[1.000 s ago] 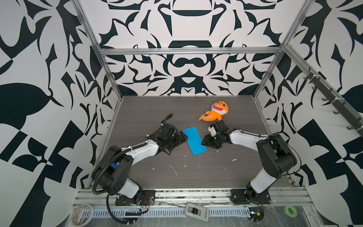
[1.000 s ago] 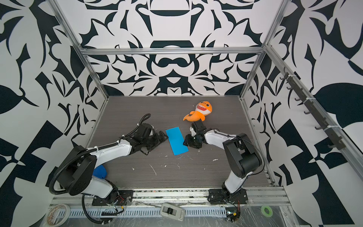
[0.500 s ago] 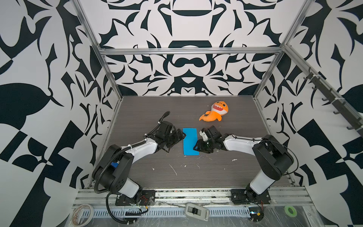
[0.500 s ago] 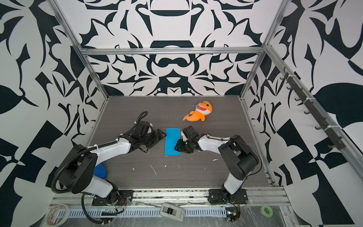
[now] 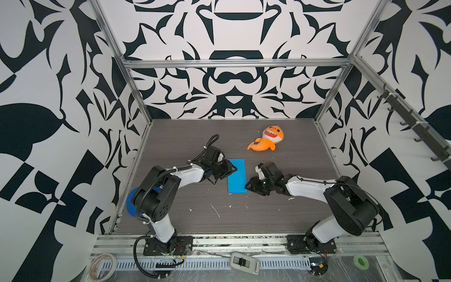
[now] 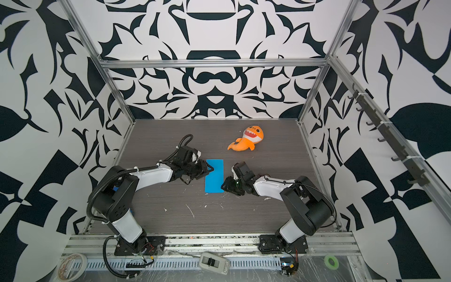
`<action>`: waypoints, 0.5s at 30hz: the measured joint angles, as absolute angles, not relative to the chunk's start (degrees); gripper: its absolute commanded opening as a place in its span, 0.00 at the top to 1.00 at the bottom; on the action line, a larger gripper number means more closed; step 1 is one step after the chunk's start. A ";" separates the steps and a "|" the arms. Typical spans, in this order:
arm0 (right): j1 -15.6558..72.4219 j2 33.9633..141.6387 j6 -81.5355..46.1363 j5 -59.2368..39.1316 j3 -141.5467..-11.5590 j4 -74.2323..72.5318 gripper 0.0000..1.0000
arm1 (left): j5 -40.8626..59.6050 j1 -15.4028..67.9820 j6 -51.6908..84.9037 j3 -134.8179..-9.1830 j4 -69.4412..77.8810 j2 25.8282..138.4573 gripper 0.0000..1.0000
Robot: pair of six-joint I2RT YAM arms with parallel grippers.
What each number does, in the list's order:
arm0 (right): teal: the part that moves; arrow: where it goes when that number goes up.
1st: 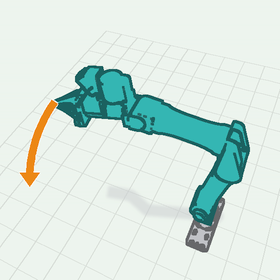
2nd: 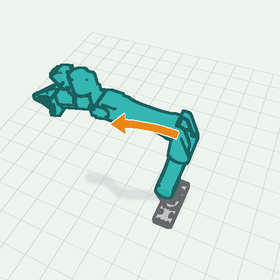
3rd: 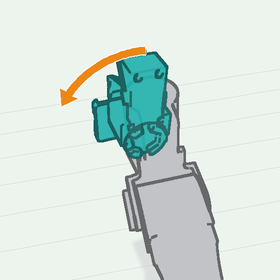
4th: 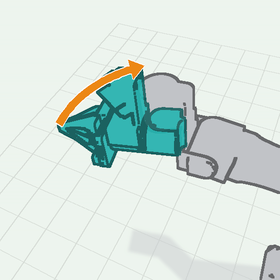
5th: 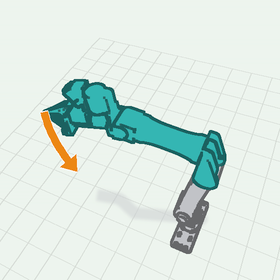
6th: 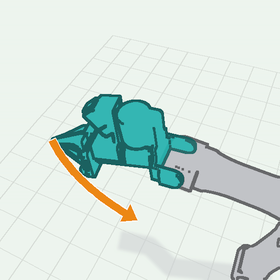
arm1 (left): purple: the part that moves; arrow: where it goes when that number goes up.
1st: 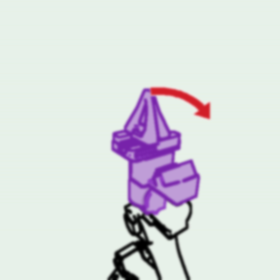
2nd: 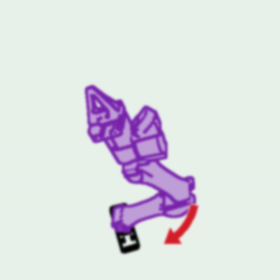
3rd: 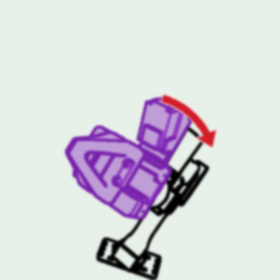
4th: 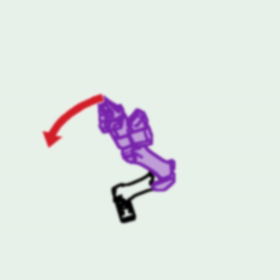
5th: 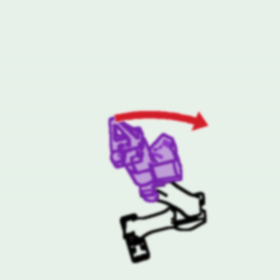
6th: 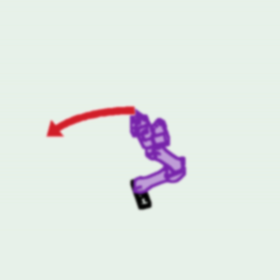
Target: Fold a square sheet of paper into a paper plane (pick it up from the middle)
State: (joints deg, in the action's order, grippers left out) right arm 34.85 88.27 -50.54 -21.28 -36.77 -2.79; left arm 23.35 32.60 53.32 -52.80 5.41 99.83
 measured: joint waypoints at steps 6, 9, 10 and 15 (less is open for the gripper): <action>34.85 88.27 -52.82 -21.98 -35.90 -4.86 0.53 | 23.20 32.60 52.01 -55.29 4.19 104.14 0.60; 34.83 88.27 -53.76 -22.35 -35.22 -5.85 0.54 | 23.03 32.60 51.75 -55.35 3.57 105.60 0.61; 34.83 88.27 -53.93 -22.50 -35.05 -6.17 0.54 | 22.96 32.60 51.62 -55.35 3.44 106.08 0.61; 34.83 88.31 -55.55 -23.73 -33.95 -8.34 0.56 | 22.52 32.60 51.64 -55.40 3.40 106.59 0.61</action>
State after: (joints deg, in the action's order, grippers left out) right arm 34.83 88.31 -55.55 -23.73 -33.95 -8.34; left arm 22.52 32.60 51.64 -55.40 3.40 106.59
